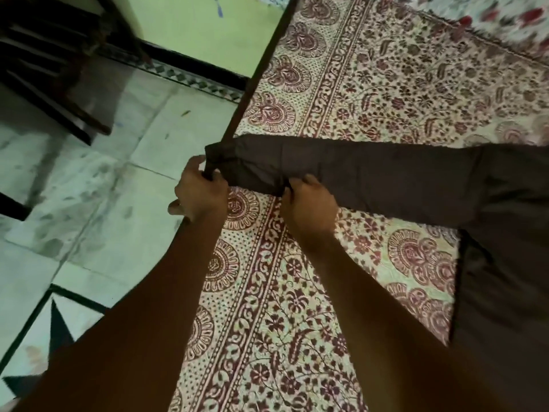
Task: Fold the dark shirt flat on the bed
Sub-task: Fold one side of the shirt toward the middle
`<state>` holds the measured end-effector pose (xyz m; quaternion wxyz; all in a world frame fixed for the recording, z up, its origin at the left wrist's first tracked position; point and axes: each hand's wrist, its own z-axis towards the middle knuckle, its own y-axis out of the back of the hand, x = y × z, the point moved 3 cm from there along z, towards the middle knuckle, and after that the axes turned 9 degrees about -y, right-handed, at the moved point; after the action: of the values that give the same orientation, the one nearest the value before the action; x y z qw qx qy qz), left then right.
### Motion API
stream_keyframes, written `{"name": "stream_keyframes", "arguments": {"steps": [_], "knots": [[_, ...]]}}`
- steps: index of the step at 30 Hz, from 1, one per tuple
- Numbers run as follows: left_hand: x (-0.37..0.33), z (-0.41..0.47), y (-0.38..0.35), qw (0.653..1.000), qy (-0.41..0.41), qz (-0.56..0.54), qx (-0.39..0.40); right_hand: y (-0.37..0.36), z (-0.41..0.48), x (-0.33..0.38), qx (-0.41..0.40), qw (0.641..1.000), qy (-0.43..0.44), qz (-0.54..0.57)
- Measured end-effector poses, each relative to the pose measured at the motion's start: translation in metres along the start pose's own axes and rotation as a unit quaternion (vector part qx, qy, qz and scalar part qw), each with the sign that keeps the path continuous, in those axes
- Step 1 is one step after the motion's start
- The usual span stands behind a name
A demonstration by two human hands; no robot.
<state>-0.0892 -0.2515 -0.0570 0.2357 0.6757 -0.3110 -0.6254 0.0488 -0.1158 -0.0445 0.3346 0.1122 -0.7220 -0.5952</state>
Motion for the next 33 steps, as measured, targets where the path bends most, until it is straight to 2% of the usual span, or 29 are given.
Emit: {"name": "stream_keyframes", "arguments": {"steps": [3, 5, 7, 9, 10, 11, 13, 14, 15, 17, 19, 21, 23, 25, 29, 33], "knots": [[-0.007, 0.000, 0.002, 0.994, -0.066, -0.078, -0.044, 0.001, 0.004, -0.003, -0.009, 1.000, -0.017, -0.006], [-0.014, -0.004, 0.002, 0.984, -0.056, -0.162, -0.043, 0.005, 0.010, -0.006, -0.005, 1.000, -0.012, -0.014], [-0.030, -0.012, 0.005, 0.974, -0.091, -0.201, -0.058, 0.011, 0.013, -0.006, 0.008, 1.000, -0.009, -0.018], [-0.049, -0.026, 0.003, 0.961, -0.164, -0.219, -0.041, 0.020, 0.019, -0.008, 0.052, 0.997, -0.041, 0.026], [-0.059, -0.034, -0.001, 0.954, -0.196, -0.227, -0.014, 0.027, 0.025, -0.010, 0.084, 0.989, -0.078, 0.094], [-0.067, -0.043, -0.006, 0.946, -0.223, -0.234, 0.024, 0.033, 0.031, -0.012, 0.127, 0.963, -0.130, 0.199], [-0.080, -0.063, -0.021, 0.928, -0.267, -0.234, 0.111, 0.041, 0.044, -0.021, 0.210, 0.862, -0.216, 0.408], [-0.084, -0.073, -0.029, 0.920, -0.280, -0.232, 0.149, 0.046, 0.050, -0.027, 0.231, 0.822, -0.233, 0.466], [-0.087, -0.082, -0.036, 0.913, -0.285, -0.233, 0.176, 0.050, 0.053, -0.033, 0.238, 0.803, -0.242, 0.490], [-0.090, -0.097, -0.044, 0.906, -0.293, -0.236, 0.193, 0.055, 0.055, -0.047, 0.215, 0.799, -0.262, 0.497], [-0.092, -0.110, -0.049, 0.907, -0.330, -0.191, 0.179, 0.062, 0.052, -0.065, 0.159, 0.812, -0.272, 0.490], [-0.090, -0.115, -0.055, 0.911, -0.377, -0.054, 0.159, 0.070, 0.048, -0.084, 0.127, 0.807, -0.264, 0.513], [-0.087, -0.113, -0.066, 0.901, -0.389, 0.077, 0.177, 0.085, 0.041, -0.111, 0.112, 0.790, -0.249, 0.550], [-0.088, -0.110, -0.079, 0.881, -0.402, 0.140, 0.208, 0.105, 0.033, -0.145, 0.082, 0.783, -0.243, 0.567], [-0.108, -0.117, -0.106, 0.890, -0.382, 0.136, 0.207, 0.157, 0.021, -0.226, 0.010, 0.783, -0.246, 0.571], [-0.145, -0.154, -0.141, 0.886, -0.384, 0.133, 0.224, 0.205, 0.014, -0.304, -0.049, 0.801, -0.266, 0.533]]}}
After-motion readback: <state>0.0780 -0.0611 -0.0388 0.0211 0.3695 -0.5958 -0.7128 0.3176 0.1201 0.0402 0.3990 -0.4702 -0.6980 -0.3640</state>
